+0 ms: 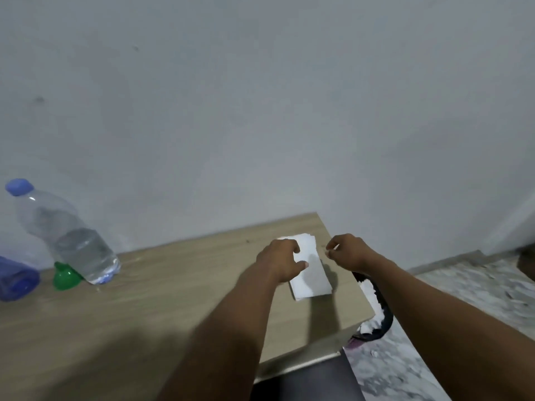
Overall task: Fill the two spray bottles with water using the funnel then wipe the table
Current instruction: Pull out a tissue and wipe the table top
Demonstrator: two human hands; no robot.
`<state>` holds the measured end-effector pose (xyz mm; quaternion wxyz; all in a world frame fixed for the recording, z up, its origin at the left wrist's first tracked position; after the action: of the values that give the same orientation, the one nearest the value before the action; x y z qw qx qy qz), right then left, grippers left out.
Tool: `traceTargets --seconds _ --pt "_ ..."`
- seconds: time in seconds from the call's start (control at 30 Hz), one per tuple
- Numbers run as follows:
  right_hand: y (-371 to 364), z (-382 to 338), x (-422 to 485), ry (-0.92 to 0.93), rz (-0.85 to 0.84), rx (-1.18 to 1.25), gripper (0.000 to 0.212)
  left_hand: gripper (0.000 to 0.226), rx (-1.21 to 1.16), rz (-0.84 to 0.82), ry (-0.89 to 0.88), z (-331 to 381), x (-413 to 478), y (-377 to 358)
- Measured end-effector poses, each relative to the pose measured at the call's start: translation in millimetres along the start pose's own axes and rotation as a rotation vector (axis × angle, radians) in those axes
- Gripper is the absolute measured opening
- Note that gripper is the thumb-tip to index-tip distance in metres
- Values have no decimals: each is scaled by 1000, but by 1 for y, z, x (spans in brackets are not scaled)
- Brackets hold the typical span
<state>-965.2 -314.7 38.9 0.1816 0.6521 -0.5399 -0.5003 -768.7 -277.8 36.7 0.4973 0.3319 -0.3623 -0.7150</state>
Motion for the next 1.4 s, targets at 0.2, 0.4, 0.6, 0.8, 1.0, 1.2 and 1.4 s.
traceTargets --seconds 0.2,0.4,0.6,0.8,1.0,1.2,1.4 --pt "-29 48 54 -6 -104 134 17 64 88 45 64 17 22 -81" --pt "-48 75 74 14 -186 220 21 62 222 166 130 20 31 -114" --pt "-54 80 84 18 -241 250 20 15 90 231 142 12 31 -113" --pt "-59 74 84 54 -257 172 18 28 66 200 176 3 20 -111" --pt "-67 76 84 90 -233 121 15 28 119 199 207 -1 18 -112" --pt "-70 80 85 103 -222 137 14 29 181 209 133 4 27 -115" --pt "-70 80 86 104 -222 142 14 34 268 179 117 3 27 -120"
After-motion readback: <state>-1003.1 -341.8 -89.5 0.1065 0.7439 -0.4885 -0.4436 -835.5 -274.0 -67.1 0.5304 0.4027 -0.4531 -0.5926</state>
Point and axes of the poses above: each hand's wrist, its own x-axis towards the middle knuckle, its own y-axis out of the back of the hand, z = x × y, the point moved 4 cm from there along x, towards the middle knuckle, and after that the axes turned 14 degrees about -y, right-handed, at the moved point
